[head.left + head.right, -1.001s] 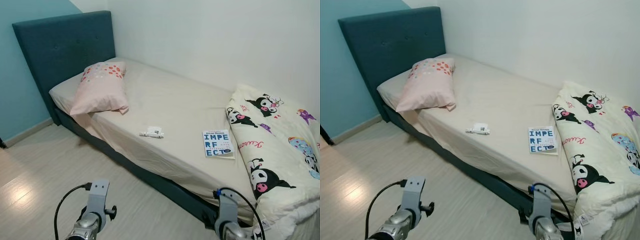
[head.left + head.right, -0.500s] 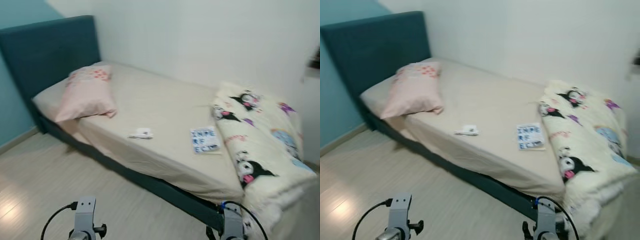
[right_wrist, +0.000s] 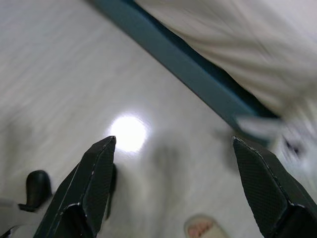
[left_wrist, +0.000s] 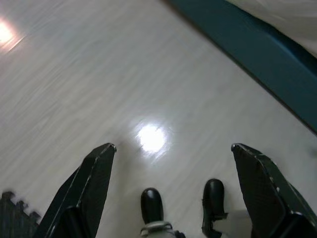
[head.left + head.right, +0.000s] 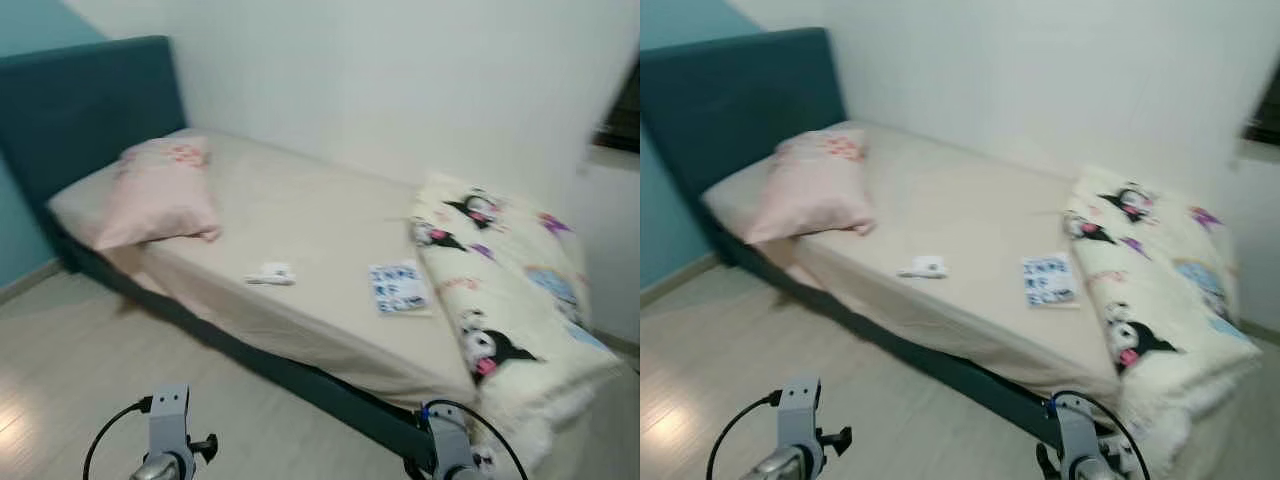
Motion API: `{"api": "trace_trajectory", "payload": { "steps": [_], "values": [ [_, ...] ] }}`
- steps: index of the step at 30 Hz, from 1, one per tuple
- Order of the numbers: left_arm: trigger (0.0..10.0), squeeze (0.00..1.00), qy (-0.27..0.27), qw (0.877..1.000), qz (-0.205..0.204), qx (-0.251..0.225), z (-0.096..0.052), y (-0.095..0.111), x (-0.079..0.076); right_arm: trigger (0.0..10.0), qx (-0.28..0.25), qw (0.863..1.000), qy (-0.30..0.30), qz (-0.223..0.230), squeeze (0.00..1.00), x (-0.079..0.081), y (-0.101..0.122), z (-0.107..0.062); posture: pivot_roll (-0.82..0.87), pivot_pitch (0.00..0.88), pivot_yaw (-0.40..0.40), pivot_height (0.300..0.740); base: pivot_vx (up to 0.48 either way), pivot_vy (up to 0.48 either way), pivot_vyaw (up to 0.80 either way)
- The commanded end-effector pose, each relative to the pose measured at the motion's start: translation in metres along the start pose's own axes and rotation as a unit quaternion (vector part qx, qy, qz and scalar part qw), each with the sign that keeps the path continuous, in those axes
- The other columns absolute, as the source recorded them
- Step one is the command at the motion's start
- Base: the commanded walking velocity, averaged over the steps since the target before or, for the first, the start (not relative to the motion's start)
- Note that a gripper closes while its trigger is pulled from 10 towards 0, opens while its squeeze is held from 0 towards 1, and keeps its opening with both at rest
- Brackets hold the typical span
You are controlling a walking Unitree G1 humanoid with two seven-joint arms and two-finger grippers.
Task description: Clean up the room
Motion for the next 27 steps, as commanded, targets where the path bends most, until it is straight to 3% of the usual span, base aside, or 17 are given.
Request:
{"api": "trace_trajectory", "payload": {
  "steps": [1,10,20,27],
  "values": [
    [10.0,0.0,0.005,1.0,-0.002,-0.005,0.0,0.004,0.004,10.0,-0.011,1.0,0.008,-0.013,0.0,0.004,0.007,0.001,-0.09,0.0,-0.058,0.74,0.48,0.0,0.61],
    [10.0,0.0,-0.012,1.0,0.004,-0.027,0.003,0.019,-0.006,10.0,-0.012,1.0,0.016,-0.016,0.0,0.007,0.005,0.001,-0.1,0.0,-0.05,0.74,0.48,0.0,0.61],
    [10.0,0.0,0.0,1.0,0.012,0.005,-0.001,-0.005,0.005,10.0,-0.001,1.0,0.017,-0.023,0.0,0.006,-0.005,-0.001,-0.1,0.0,-0.046,0.74,0.48,0.0,0.64],
    [10.0,0.0,-0.003,1.0,0.01,0.001,-0.001,-0.002,0.001,10.0,0.006,0.999,0.024,-0.038,0.0,0.009,-0.009,-0.001,-0.1,0.0,-0.05,0.74,0.48,0.0,0.66]
  ]
}}
Point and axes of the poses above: a point about 5 cm out from each wrist's last joint towards the gripper, its own z axis pointing out of the wrist towards the gripper, its own y axis along the axis of the wrist's last joint, x = y × z, the point moved 2 cm from there along z, pointing out of the wrist towards the gripper, and after that the axes turned 3 degrees about z, right-handed, at the moved point
